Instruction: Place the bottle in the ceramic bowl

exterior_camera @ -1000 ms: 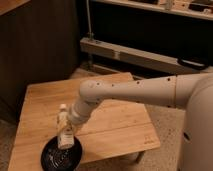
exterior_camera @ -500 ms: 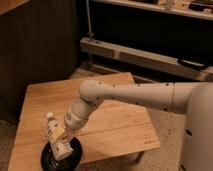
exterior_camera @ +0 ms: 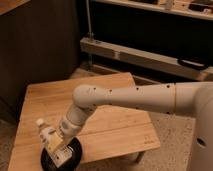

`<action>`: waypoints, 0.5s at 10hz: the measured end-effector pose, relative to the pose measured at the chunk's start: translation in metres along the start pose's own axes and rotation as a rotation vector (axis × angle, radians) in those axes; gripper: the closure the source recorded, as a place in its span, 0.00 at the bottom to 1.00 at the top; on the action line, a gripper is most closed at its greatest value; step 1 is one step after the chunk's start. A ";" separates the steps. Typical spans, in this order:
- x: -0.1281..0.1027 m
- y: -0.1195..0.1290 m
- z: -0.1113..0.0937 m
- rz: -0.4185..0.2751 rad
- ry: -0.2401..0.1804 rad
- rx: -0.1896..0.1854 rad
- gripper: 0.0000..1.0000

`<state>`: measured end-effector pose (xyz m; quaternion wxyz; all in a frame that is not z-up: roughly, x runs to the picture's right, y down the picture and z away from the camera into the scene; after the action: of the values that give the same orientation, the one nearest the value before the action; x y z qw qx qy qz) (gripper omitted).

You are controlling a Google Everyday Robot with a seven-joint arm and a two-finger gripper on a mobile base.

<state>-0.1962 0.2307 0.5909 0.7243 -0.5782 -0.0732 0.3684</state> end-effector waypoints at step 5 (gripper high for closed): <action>0.009 -0.011 0.040 -0.018 0.032 0.069 0.20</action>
<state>-0.2061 0.2667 0.6106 0.7481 -0.5582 -0.0540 0.3548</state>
